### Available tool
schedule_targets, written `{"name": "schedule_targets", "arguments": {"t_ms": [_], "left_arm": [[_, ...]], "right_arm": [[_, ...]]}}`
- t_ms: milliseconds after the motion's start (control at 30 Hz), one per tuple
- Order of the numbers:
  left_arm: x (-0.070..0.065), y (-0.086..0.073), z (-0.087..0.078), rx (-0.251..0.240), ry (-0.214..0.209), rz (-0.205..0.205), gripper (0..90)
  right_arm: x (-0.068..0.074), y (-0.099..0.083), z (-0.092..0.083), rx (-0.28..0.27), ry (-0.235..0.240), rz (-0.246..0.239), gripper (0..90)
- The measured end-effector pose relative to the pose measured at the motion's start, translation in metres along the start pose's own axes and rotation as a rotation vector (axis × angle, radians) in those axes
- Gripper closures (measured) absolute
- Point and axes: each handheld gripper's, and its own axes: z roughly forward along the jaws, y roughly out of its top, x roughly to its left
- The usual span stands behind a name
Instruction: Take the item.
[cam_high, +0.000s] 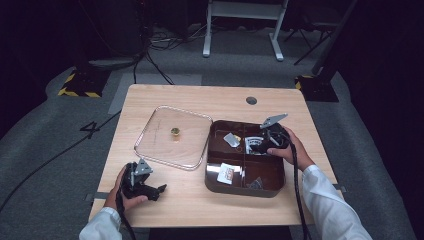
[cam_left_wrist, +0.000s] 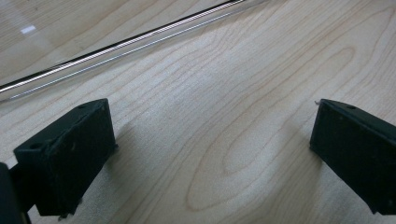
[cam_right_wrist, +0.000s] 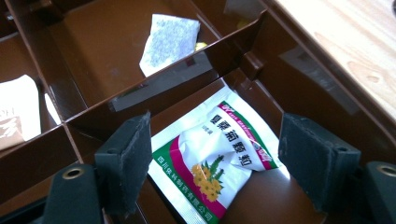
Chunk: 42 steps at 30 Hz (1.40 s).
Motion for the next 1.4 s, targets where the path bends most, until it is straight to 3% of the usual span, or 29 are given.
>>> {"name": "schedule_targets", "arguments": {"t_ms": [200,300,833,967,1100,1200,1300,1400], "left_arm": [[0.000,0.000,0.000,0.000,-0.001,-0.004,0.1],[0.000,0.000,0.000,0.000,0.000,0.000,0.2],[0.000,0.000,0.000,0.000,-0.001,-0.003,0.1],[0.000,0.000,0.000,0.000,0.000,-0.001,0.1],[0.000,0.000,0.000,0.000,0.000,0.000,0.1],[0.000,0.000,0.000,0.000,0.000,0.000,0.1],[0.000,0.000,0.000,0.000,0.000,-0.001,0.2],[0.000,0.000,0.000,0.000,0.000,0.000,0.2]], "right_arm": [[0.001,0.003,0.010,0.052,-0.025,-0.016,24.5],[-0.002,0.006,0.014,0.095,-0.043,0.004,24.4],[-0.001,0.013,0.029,0.262,-0.053,-0.016,17.9],[-0.002,0.014,0.031,0.279,-0.050,-0.005,18.9],[-0.002,0.014,0.030,0.276,-0.029,-0.012,25.4],[-0.003,0.012,0.027,0.243,-0.014,-0.010,43.6],[-0.001,0.013,0.026,0.238,-0.017,-0.032,47.2],[-0.001,0.012,0.026,0.227,-0.005,-0.030,56.8]]}}
